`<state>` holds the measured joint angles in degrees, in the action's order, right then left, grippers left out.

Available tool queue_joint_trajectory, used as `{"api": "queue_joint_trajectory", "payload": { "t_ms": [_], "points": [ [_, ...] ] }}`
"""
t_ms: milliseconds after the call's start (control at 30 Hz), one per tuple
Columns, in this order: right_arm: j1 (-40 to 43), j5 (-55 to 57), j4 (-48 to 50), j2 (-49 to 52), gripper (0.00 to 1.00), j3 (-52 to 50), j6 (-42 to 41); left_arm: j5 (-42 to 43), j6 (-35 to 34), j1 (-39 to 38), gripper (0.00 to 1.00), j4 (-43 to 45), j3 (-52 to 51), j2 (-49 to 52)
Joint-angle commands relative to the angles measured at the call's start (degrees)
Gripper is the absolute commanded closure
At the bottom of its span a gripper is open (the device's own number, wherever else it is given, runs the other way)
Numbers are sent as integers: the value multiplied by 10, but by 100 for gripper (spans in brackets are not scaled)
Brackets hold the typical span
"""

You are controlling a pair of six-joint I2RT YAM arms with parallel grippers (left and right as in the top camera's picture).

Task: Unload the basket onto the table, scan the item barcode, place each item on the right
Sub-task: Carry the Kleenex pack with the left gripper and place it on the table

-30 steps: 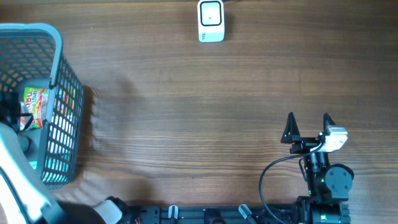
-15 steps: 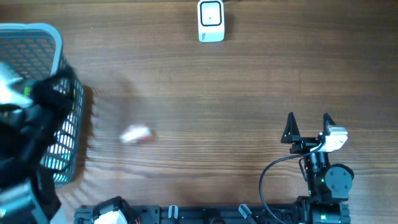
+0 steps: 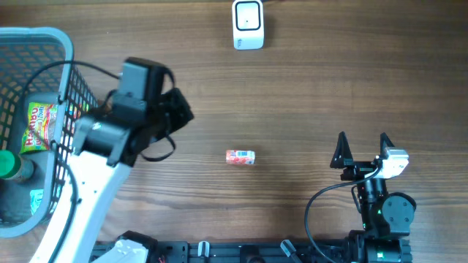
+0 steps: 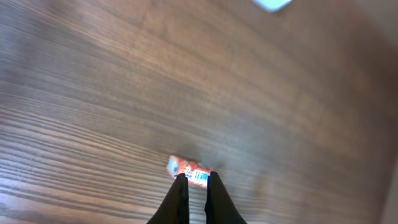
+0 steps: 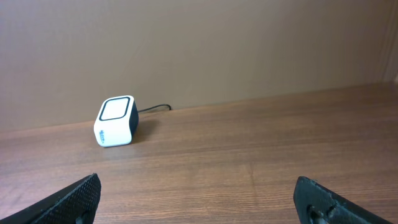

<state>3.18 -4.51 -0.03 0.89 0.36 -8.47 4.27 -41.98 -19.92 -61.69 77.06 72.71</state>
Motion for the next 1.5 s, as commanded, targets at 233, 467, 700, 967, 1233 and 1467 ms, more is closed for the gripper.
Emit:
{"api": "queue_joint_trajectory", "payload": {
  "t_ms": [233,467,700,967,1233,1467],
  "points": [
    [-2,-5,2,-3,0,-1,6,-72,13,-192,96,61,0,200],
    [-2,-5,2,-3,0,-1,6,-71,117,-242,96,66,0,260],
    [-2,-5,2,-3,0,-1,6,-71,163,-250,0,50,0,260],
    [-2,-5,2,-3,0,-1,6,-71,160,-249,0,43,-20,264],
    [-2,-5,2,-3,0,-1,6,-59,115,-248,0,75,-40,294],
    [-2,-5,2,-3,0,-1,6,-58,81,-239,0,75,-40,312]
  ]
}}
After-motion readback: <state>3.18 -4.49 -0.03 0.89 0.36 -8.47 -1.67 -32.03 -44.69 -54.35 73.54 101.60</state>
